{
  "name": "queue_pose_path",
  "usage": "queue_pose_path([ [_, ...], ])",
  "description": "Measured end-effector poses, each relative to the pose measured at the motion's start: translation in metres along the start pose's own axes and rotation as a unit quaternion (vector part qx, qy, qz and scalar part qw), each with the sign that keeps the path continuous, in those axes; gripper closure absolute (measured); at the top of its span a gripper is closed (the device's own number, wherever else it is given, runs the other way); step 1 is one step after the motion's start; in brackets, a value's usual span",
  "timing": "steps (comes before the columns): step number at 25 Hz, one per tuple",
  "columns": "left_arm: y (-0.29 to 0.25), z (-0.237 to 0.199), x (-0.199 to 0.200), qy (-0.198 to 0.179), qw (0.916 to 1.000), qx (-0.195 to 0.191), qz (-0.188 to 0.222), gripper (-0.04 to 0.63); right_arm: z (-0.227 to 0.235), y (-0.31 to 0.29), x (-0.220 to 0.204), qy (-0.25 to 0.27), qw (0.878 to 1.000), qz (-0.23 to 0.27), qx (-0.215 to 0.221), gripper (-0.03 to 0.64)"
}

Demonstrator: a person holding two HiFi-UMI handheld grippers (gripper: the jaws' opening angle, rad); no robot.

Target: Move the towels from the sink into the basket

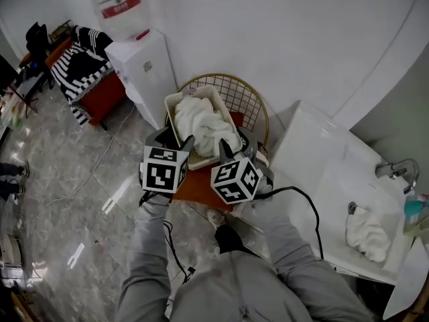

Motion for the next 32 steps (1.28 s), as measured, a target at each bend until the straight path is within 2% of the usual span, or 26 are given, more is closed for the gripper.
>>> queue_pose_path([
  [6, 0.032, 0.032, -0.005, -0.013, 0.9993, -0.014, 0.031, 0.287, 0.015, 0.056, -0.013, -0.054, 0.998, 0.021, -0.021, 0.417],
  [10, 0.039, 0.065, 0.003, -0.041, 0.9971, -0.041, 0.050, 0.287, 0.034, 0.089, -0.033, -0.077, 0.996, 0.019, -0.050, 0.417],
  [16, 0.033, 0.120, 0.021, -0.063, 0.9916, -0.078, 0.082, 0.287, 0.078, 0.139, -0.078, -0.144, 0.985, 0.013, -0.096, 0.417],
  [19, 0.029, 0.159, 0.032, -0.070, 0.9875, -0.103, 0.096, 0.287, 0.104, 0.168, -0.107, -0.174, 0.977, 0.006, -0.123, 0.417],
  [23, 0.028, 0.220, 0.048, -0.083, 0.9822, -0.128, 0.109, 0.287, 0.138, 0.214, -0.147, -0.185, 0.970, -0.001, -0.158, 0.417],
  [26, 0.030, 0.273, 0.057, -0.104, 0.9779, -0.142, 0.113, 0.287, 0.163, 0.253, -0.177, -0.207, 0.962, 0.003, -0.175, 0.417],
  [32, 0.037, 0.383, 0.065, -0.125, 0.9658, -0.193, 0.120, 0.287, 0.203, 0.326, -0.242, -0.218, 0.954, -0.011, -0.204, 0.417],
])
Point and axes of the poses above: the fingertips, and each gripper's own axes: y backward along the fingers, z to its right, x out of its top, the point moved 9 cm from there along y, backward along the fingers, and after that the axes turned 2 degrees about -x, right-handed, at the moved point
